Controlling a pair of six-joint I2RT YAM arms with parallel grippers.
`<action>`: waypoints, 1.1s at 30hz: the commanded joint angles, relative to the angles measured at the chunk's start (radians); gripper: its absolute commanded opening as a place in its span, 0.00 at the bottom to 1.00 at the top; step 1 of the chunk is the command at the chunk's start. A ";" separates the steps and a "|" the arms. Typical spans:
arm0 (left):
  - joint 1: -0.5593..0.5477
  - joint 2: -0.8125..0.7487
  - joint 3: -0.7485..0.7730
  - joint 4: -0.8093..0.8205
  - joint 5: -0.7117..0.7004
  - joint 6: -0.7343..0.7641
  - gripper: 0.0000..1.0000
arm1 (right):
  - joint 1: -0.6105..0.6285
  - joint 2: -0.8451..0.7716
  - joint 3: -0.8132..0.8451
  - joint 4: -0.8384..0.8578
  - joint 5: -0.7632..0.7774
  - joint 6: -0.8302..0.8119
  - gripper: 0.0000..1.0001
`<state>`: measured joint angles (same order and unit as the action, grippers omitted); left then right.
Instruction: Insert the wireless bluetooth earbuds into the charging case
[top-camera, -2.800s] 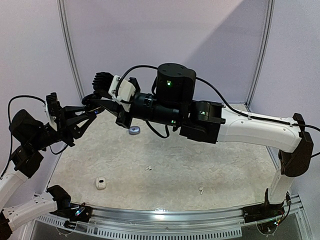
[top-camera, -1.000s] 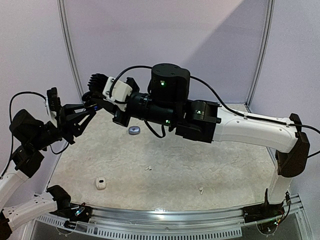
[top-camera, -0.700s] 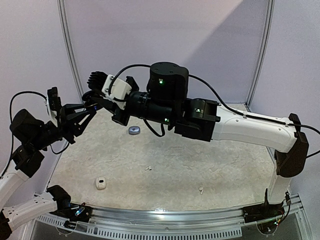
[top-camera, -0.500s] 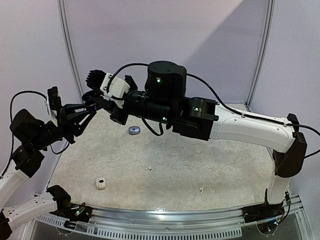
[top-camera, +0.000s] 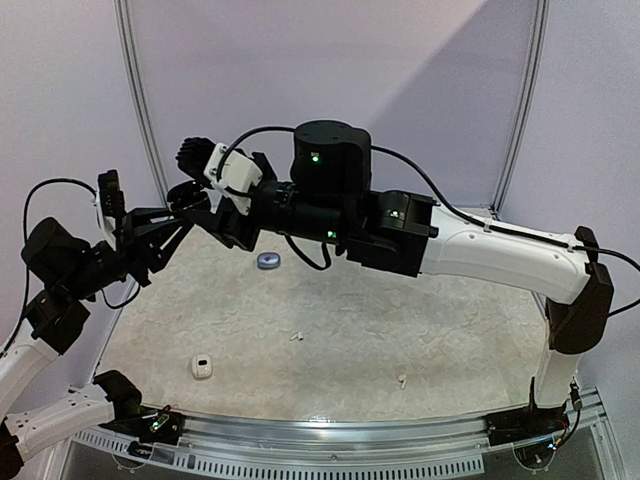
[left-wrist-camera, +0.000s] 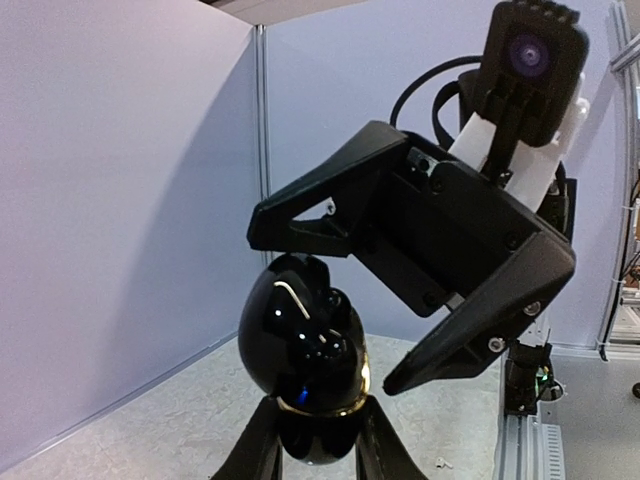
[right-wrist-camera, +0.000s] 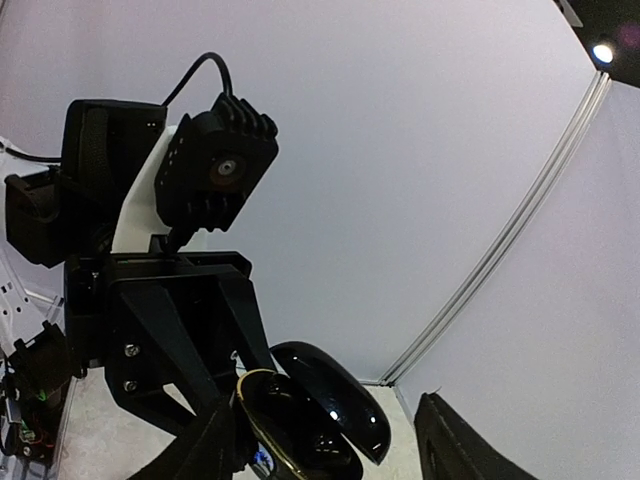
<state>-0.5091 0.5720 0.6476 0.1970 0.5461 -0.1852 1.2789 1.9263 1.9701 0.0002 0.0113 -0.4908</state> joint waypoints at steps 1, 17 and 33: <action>0.010 -0.006 -0.012 -0.005 -0.004 0.002 0.00 | -0.021 -0.055 0.012 -0.026 -0.071 0.063 0.69; 0.012 -0.007 0.023 -0.175 0.087 0.392 0.00 | -0.094 -0.098 0.038 -0.014 -0.046 0.363 0.88; 0.009 -0.003 0.055 -0.316 0.070 0.470 0.00 | -0.029 0.073 0.119 -0.253 0.036 0.312 0.85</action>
<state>-0.5072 0.5686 0.6857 -0.0998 0.6319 0.2989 1.2133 2.0022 2.1033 -0.1623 0.0578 -0.1181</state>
